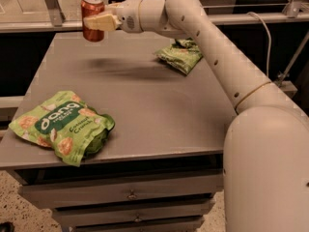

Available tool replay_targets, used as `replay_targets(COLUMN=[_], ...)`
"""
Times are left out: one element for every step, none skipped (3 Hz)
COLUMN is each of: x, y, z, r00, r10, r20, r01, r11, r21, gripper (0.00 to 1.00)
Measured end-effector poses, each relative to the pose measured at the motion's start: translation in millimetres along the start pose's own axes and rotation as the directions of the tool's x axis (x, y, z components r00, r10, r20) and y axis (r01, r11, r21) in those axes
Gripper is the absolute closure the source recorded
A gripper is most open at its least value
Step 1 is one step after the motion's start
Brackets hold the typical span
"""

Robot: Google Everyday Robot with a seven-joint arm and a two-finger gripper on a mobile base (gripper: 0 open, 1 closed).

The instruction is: Pick coke can

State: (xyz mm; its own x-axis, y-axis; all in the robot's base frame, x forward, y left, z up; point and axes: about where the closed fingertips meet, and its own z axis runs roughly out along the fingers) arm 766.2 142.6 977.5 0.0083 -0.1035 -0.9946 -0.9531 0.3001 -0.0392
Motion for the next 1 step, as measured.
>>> replay_targets(x=[1.5], y=[-1.2], z=[7.2], r00=[1.0], r10=[0.008], r20=[-0.003], r01=[-0.008], r11=[1.0], r21=[0.005], gripper=[1.0])
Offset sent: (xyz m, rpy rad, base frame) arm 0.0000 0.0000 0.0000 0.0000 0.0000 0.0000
